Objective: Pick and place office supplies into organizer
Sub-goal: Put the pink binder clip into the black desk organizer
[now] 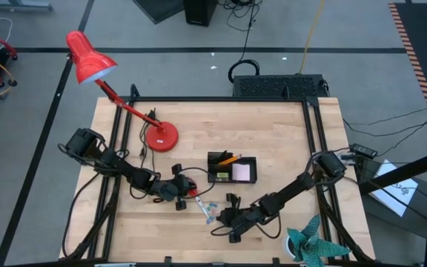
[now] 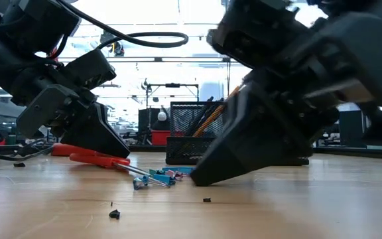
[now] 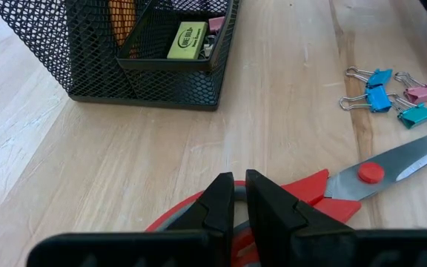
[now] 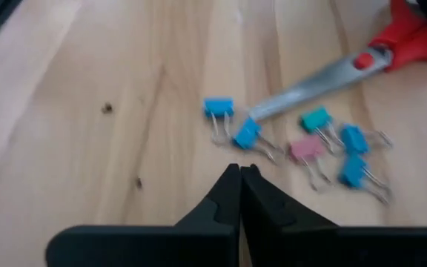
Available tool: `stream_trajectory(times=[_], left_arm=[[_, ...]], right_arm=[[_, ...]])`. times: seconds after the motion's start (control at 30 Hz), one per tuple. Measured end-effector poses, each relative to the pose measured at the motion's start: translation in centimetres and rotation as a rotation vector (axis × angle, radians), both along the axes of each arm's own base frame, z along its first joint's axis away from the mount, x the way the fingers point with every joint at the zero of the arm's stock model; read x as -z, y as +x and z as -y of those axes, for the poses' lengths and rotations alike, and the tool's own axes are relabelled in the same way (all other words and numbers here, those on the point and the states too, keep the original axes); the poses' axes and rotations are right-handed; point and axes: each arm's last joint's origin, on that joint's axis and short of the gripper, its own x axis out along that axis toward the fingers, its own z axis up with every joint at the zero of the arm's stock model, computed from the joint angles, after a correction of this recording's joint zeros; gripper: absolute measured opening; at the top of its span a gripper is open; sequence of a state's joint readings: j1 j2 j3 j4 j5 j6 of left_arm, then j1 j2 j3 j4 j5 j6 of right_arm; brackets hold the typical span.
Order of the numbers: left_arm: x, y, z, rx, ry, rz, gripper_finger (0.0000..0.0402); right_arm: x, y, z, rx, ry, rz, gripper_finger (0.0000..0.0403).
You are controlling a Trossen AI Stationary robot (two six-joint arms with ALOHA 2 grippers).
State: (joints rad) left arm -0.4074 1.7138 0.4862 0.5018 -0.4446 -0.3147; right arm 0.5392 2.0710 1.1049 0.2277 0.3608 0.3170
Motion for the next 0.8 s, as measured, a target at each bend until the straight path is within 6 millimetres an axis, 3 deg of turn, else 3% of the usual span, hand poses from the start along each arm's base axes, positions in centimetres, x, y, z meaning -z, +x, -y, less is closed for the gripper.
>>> stream_trajectory(times=[0.33,0.8], left_arm=[[0.0,0.0,0.0,0.0,0.0,-0.001,0.0047],[0.0,0.0,0.0,0.0,0.0,-0.001,0.0047]], right_arm=[[-2.3,0.0,0.1,-0.056,-0.063,0.06,0.0016],[-2.3,0.9,2.1,-0.028,-0.143,0.059,0.0115]])
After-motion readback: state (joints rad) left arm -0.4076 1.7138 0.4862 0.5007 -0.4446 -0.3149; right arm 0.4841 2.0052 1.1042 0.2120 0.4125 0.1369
